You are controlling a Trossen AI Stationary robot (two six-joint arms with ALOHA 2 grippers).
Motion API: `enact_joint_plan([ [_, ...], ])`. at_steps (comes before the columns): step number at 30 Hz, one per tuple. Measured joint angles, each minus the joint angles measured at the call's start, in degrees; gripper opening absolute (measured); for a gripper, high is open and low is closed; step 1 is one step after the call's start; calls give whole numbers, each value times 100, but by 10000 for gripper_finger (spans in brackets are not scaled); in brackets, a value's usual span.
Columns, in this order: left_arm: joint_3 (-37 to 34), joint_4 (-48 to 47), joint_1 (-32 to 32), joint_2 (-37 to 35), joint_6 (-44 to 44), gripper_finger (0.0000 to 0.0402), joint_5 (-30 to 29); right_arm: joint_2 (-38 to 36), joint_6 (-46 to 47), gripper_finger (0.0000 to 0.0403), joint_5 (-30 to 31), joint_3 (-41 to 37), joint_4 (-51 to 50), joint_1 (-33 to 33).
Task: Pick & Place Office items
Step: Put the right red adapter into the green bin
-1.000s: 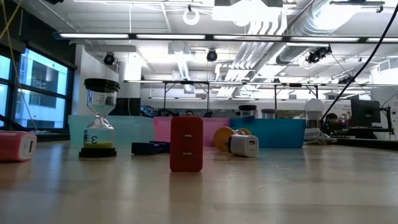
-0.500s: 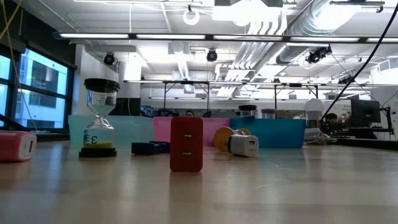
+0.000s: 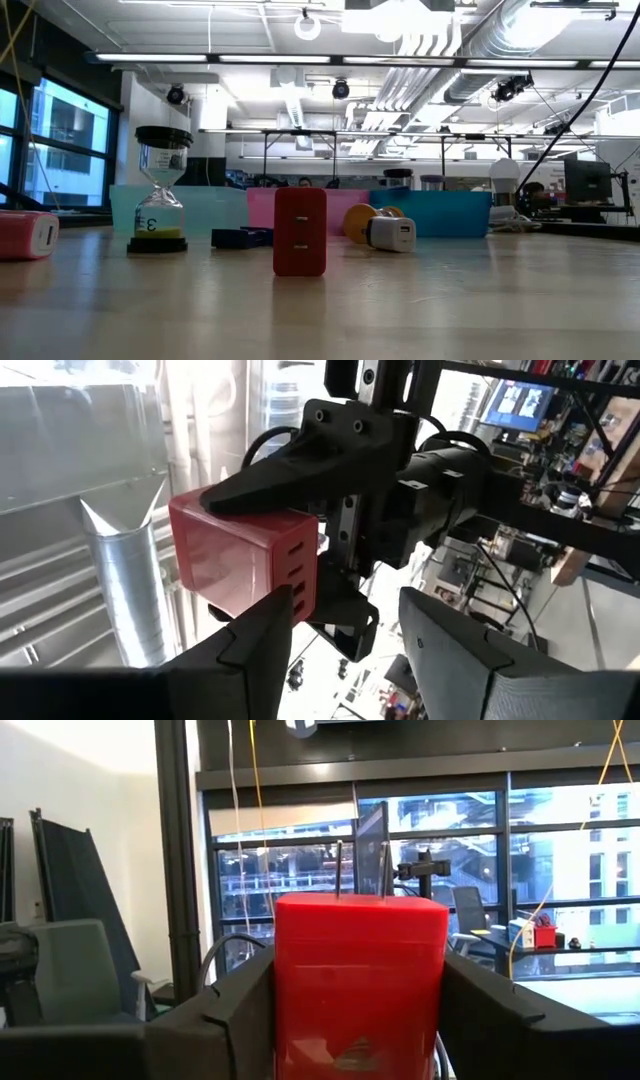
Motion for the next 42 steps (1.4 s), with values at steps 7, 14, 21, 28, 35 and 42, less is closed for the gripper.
enact_joint_plan([
  [7,162,0,42,0,-124,177,-239,-2,-11,199,7,0,52,25],
  [14,170,2,-7,0,-103,177,-621,-2,-13,217,4,0,-40,35],
  [21,173,4,-55,-2,49,177,-700,-2,-509,197,309,0,-76,226],
  [28,173,6,-55,-13,194,177,-735,-2,-1128,202,1499,0,-8,600],
  [35,184,4,-37,-13,190,177,-68,-2,-1216,198,1808,0,51,702],
  [42,184,7,36,-13,-3,177,680,-2,-932,203,1596,0,39,580],
])
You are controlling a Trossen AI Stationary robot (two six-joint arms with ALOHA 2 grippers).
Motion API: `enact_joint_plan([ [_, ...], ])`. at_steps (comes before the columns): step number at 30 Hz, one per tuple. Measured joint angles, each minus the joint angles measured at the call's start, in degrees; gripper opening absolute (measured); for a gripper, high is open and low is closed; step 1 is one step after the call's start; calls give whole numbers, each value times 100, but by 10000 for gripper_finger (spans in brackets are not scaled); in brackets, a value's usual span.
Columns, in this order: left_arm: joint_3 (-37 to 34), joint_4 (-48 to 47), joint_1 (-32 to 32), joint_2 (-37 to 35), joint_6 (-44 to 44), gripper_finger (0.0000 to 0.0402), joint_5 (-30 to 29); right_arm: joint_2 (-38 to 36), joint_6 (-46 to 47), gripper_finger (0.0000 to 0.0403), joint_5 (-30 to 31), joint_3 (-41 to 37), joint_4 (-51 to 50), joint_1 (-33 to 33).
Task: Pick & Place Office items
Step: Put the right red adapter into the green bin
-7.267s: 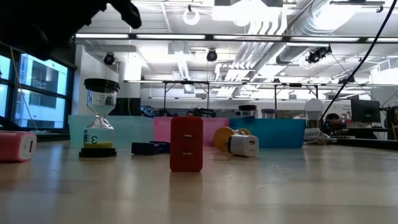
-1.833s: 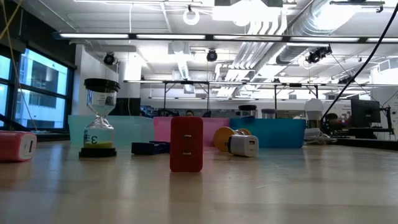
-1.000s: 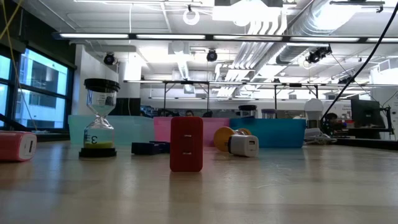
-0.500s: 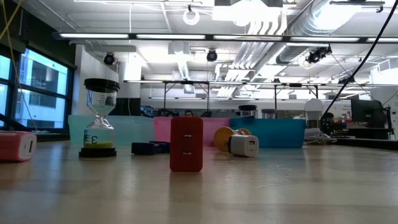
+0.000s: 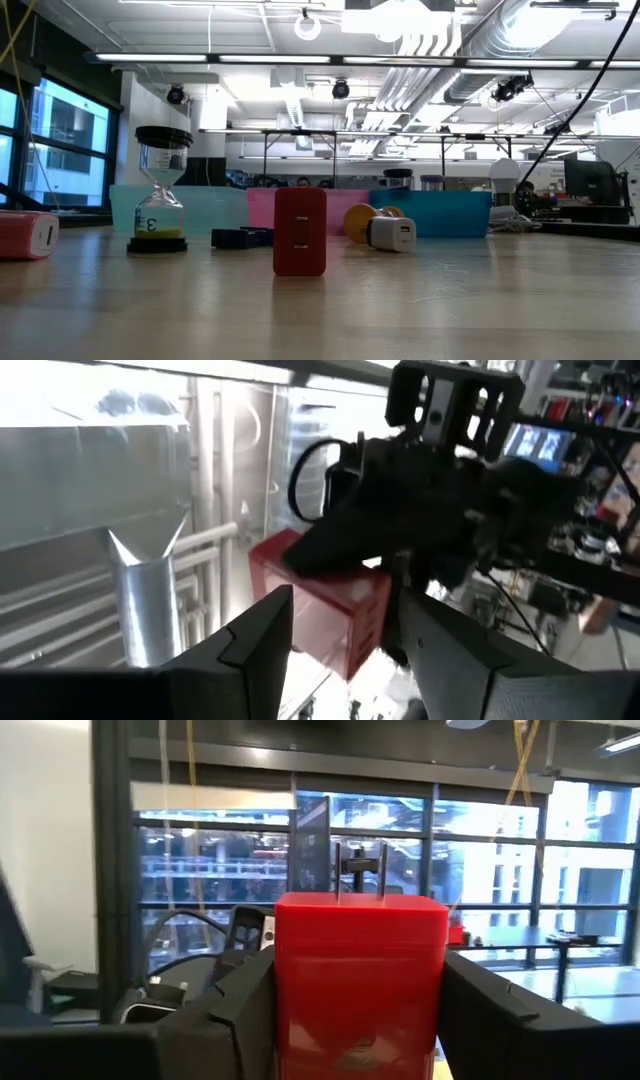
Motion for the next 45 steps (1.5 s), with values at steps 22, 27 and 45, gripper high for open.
enact_joint_plan([
  [22,11,0,518,-11,-688,177,575,31,775,208,-1039,2,-14,-481],
  [27,24,2,595,-21,-801,177,617,74,898,200,-1193,7,46,-560],
  [45,26,2,586,0,-648,177,659,85,980,221,-1320,11,-406,-555],
])
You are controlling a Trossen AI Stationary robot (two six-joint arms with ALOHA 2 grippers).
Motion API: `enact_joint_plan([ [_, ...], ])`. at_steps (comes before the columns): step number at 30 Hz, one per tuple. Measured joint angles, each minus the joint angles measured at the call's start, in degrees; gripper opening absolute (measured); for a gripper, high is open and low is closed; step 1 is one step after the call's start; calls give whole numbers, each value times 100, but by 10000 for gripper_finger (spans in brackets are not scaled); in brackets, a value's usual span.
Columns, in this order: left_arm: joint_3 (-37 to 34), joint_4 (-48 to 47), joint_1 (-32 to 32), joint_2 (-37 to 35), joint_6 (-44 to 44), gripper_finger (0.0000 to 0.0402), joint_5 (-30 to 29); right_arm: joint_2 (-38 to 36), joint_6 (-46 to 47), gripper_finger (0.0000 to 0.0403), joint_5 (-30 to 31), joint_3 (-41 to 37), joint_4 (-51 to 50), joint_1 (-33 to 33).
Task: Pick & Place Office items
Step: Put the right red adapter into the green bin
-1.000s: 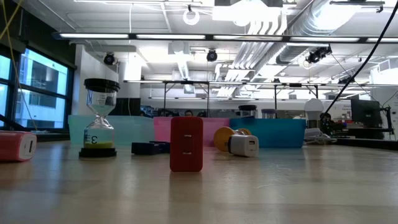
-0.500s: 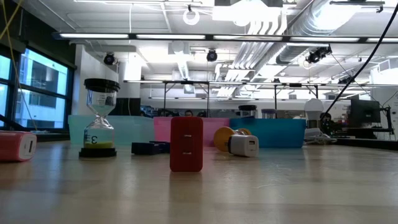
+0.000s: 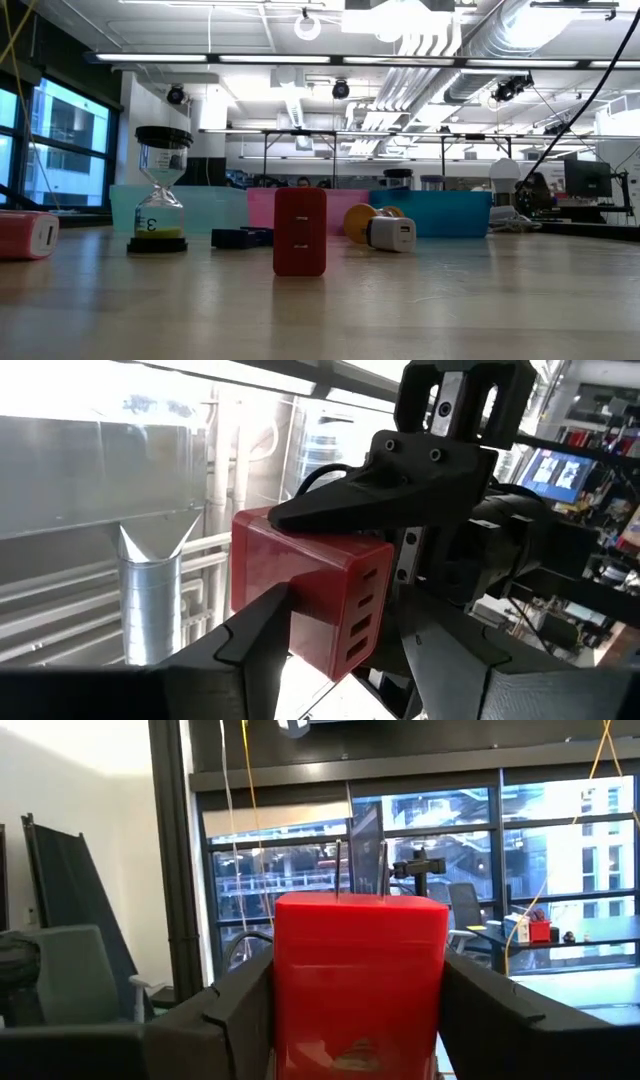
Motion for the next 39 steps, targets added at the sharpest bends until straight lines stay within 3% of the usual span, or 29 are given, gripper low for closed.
enact_joint_plan([
  [24,11,-7,-108,-11,144,178,67,7,77,207,-35,1,-314,-7],
  [32,14,-6,-111,-52,171,178,24,19,76,225,11,-5,-472,33],
  [39,24,-2,-135,-82,426,165,-24,81,160,199,13,-11,-625,-11],
])
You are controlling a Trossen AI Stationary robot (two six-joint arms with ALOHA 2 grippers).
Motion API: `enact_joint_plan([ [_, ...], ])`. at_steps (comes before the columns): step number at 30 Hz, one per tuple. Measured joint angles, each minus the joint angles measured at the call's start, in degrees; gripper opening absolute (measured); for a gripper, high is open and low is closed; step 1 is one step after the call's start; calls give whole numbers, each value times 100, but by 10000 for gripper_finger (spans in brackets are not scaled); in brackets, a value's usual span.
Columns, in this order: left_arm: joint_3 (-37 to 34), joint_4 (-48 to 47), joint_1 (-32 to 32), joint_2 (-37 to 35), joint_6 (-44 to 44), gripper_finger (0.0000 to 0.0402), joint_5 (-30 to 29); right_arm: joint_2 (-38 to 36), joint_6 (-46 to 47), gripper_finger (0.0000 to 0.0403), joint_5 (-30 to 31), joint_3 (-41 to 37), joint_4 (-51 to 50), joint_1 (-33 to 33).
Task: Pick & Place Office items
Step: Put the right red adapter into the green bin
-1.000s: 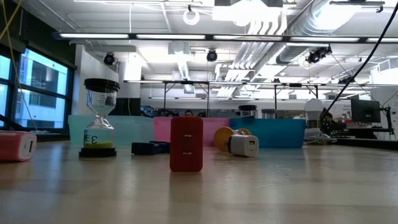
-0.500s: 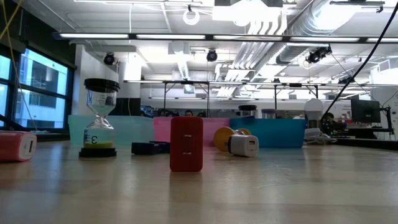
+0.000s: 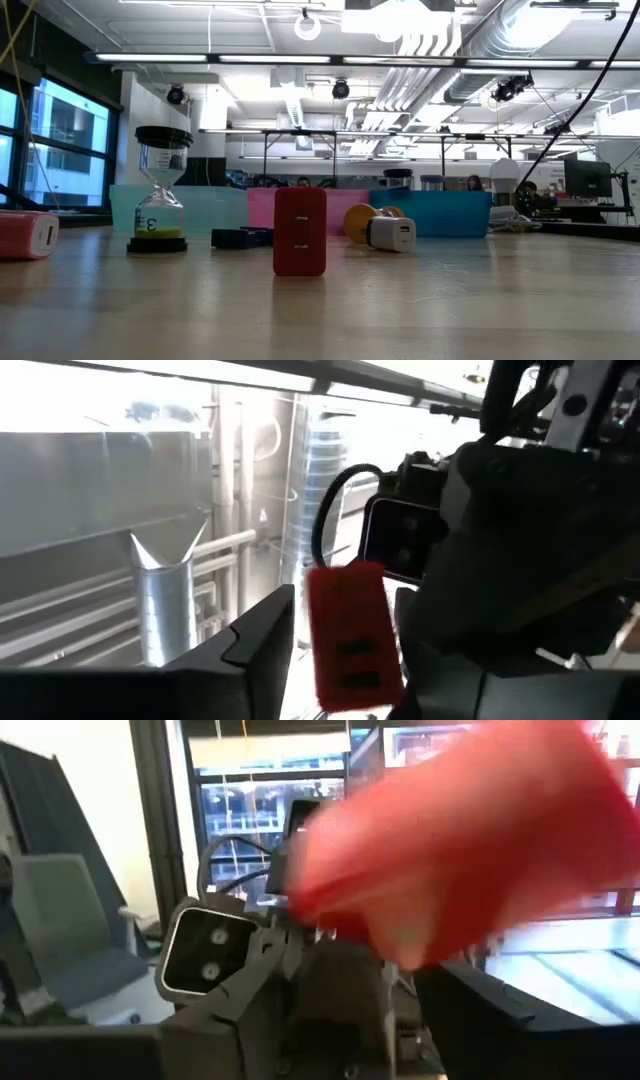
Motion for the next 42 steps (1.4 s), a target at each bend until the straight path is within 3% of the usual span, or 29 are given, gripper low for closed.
enact_joint_plan([
  [8,-2,0,0,6,-41,128,-249,17,-117,163,8,-7,36,-2],
  [14,-3,-7,-6,10,-26,68,-738,11,-94,144,-7,-4,-16,-6],
  [18,-4,-21,-27,20,-370,36,-1663,-76,-94,157,163,-4,-284,35],
  [25,-11,-146,-59,-1,-1110,30,-4008,-466,-146,174,1365,4,-1360,357],
  [30,-46,-557,94,6,-1070,30,-4805,-546,-102,161,1928,-3,-2042,640],
  [36,-53,-1470,318,6,-1337,29,-4700,-553,187,140,3043,-2,-2934,992],
  [42,-61,-3479,705,-1,-2562,6,-4077,-550,1220,126,3869,-2,-4084,1180],
])
